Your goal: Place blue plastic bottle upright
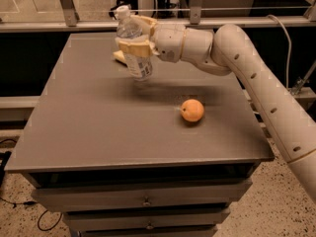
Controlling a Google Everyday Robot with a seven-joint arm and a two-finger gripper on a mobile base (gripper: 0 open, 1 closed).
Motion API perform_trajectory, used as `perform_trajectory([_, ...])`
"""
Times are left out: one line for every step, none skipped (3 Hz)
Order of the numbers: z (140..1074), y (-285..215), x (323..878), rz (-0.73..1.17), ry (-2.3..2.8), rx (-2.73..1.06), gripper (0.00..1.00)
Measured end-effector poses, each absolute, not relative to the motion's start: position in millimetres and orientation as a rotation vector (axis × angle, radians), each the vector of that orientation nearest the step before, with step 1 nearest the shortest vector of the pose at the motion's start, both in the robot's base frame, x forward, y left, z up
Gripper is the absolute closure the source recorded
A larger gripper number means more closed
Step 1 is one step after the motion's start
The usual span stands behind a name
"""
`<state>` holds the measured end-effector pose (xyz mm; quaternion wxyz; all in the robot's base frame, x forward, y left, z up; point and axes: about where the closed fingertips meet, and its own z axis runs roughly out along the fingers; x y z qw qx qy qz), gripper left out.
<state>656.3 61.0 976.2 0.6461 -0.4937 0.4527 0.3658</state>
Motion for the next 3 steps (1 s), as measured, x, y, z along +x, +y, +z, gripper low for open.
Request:
perform_trajectory([969.3, 57.3, 656.5, 0.851, 1.025, -1.1, 1.0])
perform_trajectory([965.3, 52.9, 656.5, 0.862, 1.048, -1.081, 0.83])
perform_trajectory([961.5, 50.8, 656.3, 0.874, 1.067, -1.065, 0.59])
